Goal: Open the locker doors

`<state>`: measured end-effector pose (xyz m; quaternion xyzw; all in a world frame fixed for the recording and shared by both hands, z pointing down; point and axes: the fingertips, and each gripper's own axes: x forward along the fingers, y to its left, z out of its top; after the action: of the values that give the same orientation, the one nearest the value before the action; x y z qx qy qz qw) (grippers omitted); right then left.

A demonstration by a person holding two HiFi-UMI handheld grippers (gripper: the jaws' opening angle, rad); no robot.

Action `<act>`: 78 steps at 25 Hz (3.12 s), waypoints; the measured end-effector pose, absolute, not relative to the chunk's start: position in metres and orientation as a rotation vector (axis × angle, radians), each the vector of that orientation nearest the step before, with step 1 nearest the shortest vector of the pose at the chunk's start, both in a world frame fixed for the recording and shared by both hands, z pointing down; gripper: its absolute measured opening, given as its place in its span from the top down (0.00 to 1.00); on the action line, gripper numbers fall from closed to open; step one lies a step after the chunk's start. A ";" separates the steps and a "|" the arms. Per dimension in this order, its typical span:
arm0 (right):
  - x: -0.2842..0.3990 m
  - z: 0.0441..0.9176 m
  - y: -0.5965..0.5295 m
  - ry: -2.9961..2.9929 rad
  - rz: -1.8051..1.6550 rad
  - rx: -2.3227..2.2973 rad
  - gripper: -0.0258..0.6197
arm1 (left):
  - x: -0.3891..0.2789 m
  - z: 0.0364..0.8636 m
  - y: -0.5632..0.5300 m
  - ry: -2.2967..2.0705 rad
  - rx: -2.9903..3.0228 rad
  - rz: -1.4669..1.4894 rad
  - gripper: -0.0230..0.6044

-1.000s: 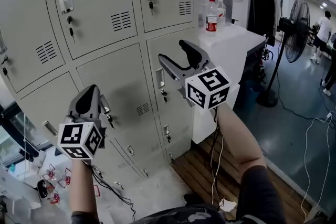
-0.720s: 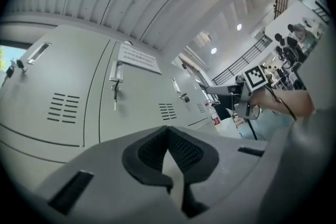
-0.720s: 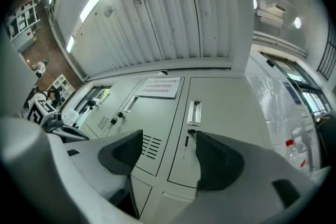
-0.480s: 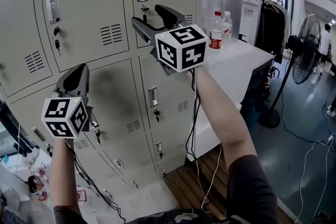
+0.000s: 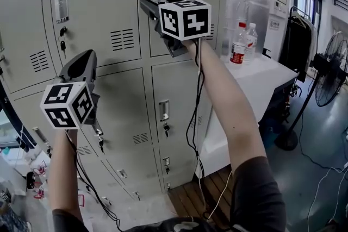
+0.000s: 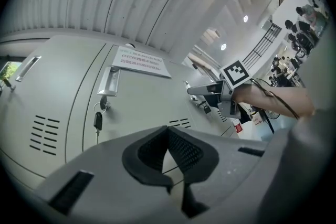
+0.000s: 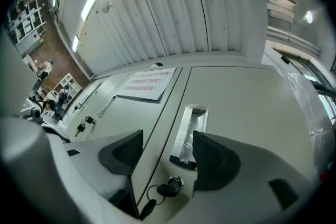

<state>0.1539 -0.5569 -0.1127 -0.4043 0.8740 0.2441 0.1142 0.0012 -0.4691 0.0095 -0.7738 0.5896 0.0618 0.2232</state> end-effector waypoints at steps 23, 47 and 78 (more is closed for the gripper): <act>0.139 -0.132 -0.573 2.576 0.475 -1.237 0.51 | 0.011 0.021 -0.482 1.647 -2.208 0.219 0.95; 0.179 -0.134 -0.530 2.471 0.489 -1.378 0.73 | 0.036 0.033 -0.465 1.506 -2.335 0.189 0.95; 0.246 -0.126 -0.434 2.231 1.224 -1.702 0.81 | 0.112 0.035 -0.444 1.249 -2.510 0.251 0.95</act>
<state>0.2462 -0.4337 -0.1259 -0.5554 0.7282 0.3996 0.0402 0.1118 -0.4436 0.0347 -0.8798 0.4379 0.0878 0.1629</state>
